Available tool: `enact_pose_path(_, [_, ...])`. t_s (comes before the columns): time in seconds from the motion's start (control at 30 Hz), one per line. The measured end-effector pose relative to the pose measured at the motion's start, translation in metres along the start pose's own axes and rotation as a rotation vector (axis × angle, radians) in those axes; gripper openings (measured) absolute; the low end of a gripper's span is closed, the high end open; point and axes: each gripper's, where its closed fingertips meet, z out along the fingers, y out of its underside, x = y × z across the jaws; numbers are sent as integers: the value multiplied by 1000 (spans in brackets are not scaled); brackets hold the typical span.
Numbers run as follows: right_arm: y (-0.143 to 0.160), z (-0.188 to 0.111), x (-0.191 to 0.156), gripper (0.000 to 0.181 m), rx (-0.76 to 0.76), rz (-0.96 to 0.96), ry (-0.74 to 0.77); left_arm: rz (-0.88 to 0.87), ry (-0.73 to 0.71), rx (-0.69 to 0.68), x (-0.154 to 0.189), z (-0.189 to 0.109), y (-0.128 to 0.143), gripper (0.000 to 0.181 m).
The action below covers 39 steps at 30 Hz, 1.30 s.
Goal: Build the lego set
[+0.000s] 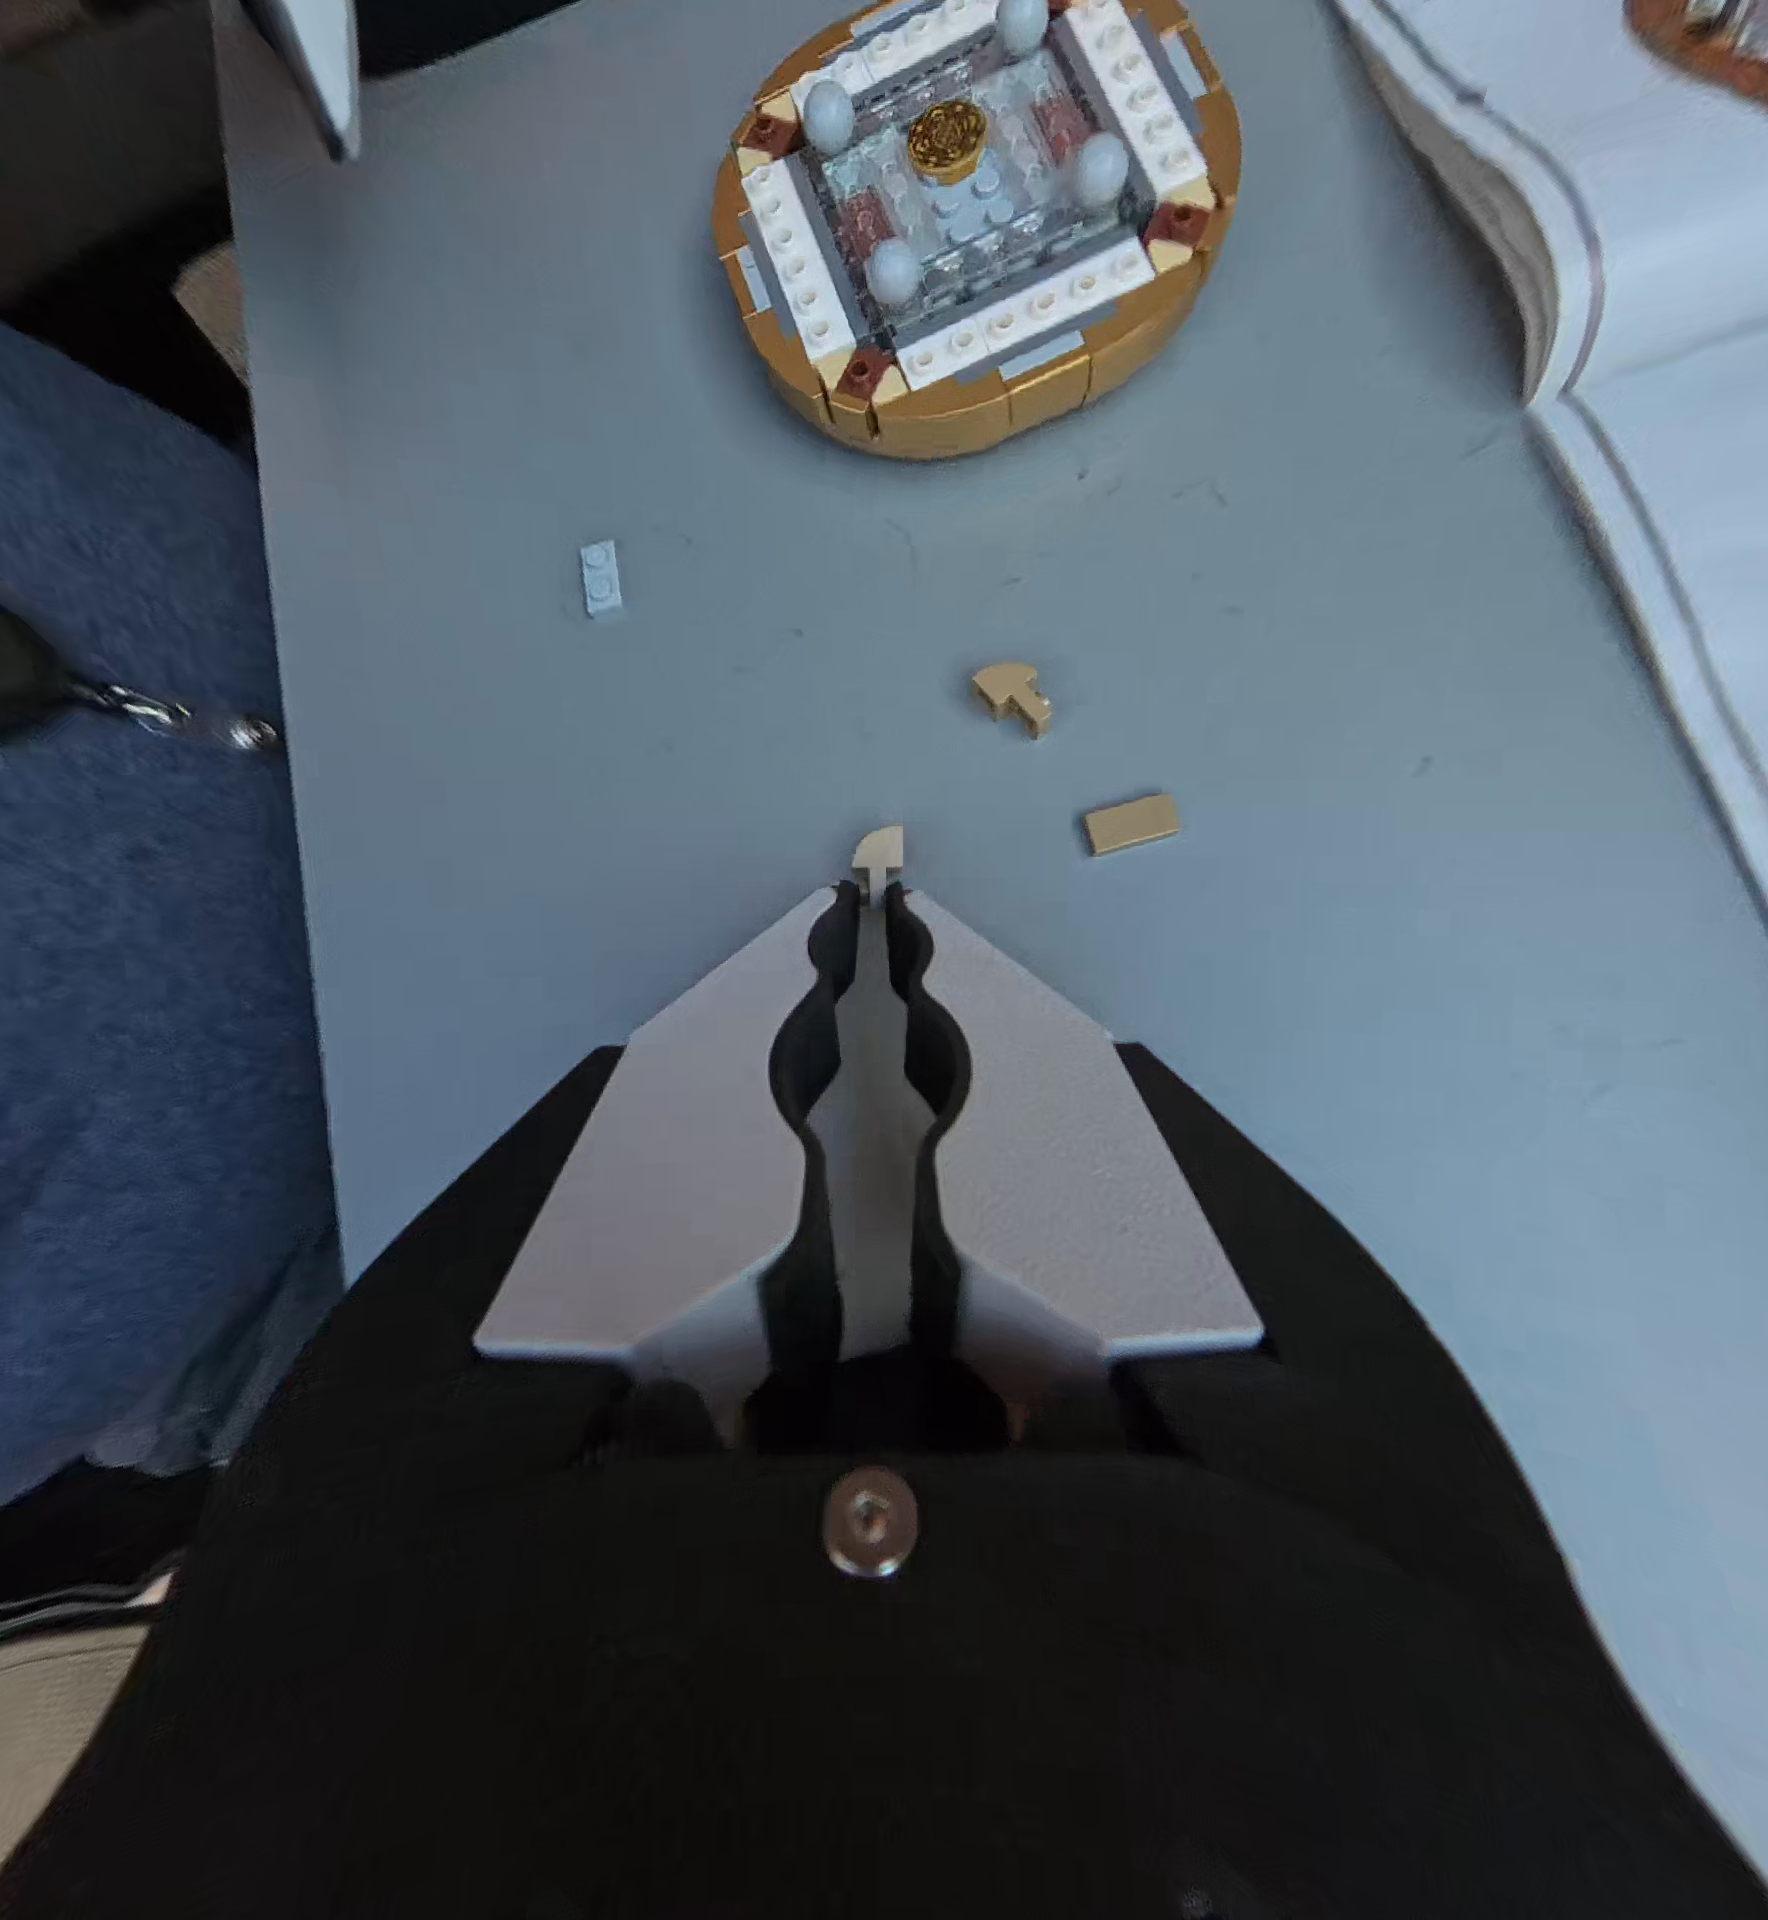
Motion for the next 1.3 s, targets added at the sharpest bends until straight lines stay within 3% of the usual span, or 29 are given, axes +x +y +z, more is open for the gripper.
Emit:
enact_pose_path(0.17, [0, 5, -10, 4, -69, 423, -258, -1, 14, -5, 3, 3, 2, 40])
enact_pose_path(0.3, [-3, 9, -13, 4, -111, 634, -373, 1, 21, -15, 6, 4, 6, 40])
enact_pose_path(0.53, [-7, 7, -1, 10, -68, 637, -299, 5, 30, -21, 9, 1, 11, 39])
enact_pose_path(0.77, [-4, 5, 5, 4, -30, 687, -257, 7, 36, -26, 9, 1, 12, 39])
enact_pose_path(0.9, [-6, -4, 10, 20, 2, 591, -168, 15, 22, -21, 8, 0, 11, 39])
enact_pose_path(1.0, [-19, -19, 11, 20, 80, 459, -55, 12, 0, 13, 4, -5, 6, 39])
enact_pose_path(1.1, [-46, -24, -11, 30, 193, 176, 20, 25, -47, 52, -6, -12, 2, 41])
enact_pose_path(1.17, [-59, -9, -36, 31, 250, -27, 33, 62, -79, 77, -10, -16, -1, 44])
enact_pose_path(1.3, [-53, 36, -66, 25, 170, -145, 4, 143, -114, 112, -11, -23, -8, 41])
